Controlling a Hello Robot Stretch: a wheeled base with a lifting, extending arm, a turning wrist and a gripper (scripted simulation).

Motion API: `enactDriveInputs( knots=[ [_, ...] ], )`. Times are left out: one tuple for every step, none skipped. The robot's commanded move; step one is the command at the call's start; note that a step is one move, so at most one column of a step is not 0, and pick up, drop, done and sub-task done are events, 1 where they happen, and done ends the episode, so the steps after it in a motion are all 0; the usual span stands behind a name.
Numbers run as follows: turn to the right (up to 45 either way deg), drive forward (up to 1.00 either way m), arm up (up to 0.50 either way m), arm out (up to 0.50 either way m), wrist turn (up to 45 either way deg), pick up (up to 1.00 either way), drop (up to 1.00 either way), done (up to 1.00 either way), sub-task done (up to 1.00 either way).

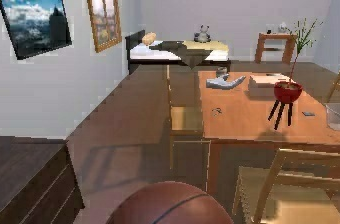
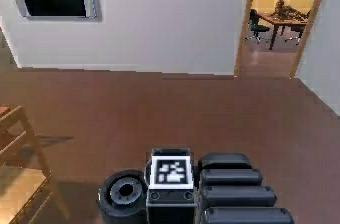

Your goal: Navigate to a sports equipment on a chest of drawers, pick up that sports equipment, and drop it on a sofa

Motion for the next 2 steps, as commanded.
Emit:
enactDriveInputs(
  knots=[
    [21.0,0.00,0.00,0.00,0.0,0.00,0.00,0.00,0.00],
    [0.0,0.15,0.00,0.00,0.0,0.00,0.00,0.00,0.00]
  ],
)
